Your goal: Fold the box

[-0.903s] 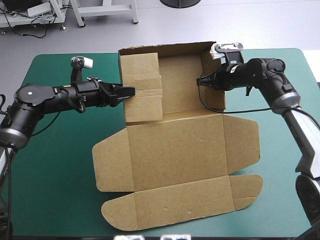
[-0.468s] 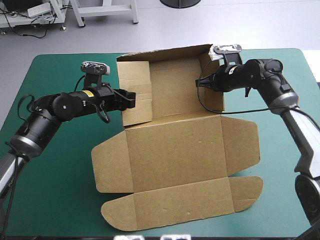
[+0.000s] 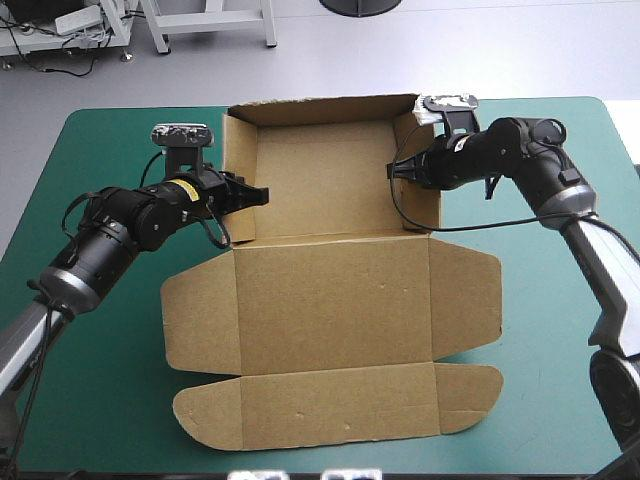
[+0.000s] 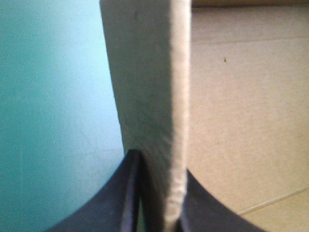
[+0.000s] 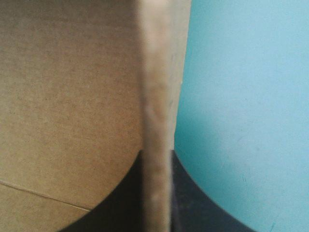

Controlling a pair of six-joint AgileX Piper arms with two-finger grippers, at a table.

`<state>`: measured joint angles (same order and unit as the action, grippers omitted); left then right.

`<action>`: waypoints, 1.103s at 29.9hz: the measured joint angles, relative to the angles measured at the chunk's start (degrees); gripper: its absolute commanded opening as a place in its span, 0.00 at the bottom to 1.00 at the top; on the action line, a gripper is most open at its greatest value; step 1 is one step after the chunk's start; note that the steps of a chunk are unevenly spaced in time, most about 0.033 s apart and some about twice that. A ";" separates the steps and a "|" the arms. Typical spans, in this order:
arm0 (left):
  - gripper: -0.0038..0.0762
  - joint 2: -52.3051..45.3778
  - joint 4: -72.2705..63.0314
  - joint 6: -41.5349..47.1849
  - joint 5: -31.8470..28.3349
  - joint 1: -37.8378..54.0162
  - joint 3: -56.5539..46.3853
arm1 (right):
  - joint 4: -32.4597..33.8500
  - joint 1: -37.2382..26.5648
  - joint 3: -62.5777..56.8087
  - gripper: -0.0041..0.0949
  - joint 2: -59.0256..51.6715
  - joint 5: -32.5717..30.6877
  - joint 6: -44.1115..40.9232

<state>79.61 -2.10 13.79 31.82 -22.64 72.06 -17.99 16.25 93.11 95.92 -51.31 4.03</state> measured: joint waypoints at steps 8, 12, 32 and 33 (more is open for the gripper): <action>0.04 3.85 0.63 -0.09 8.00 -0.25 0.00 | 13.69 5.37 0.16 0.02 0.00 -8.90 -5.38; 0.04 5.90 0.70 -0.59 13.08 -0.59 0.00 | 17.16 7.67 0.16 0.02 0.00 -13.00 -7.12; 0.04 21.38 0.97 -3.21 30.49 -0.65 13.44 | 16.82 8.94 -0.04 0.02 12.00 -16.47 -7.90; 0.04 22.19 1.11 -3.47 30.95 -0.65 13.85 | 16.82 9.00 -0.04 0.02 12.51 -16.42 -7.96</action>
<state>101.80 -1.00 10.32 62.77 -23.30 85.91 -1.17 25.25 93.07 108.43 -67.73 -3.94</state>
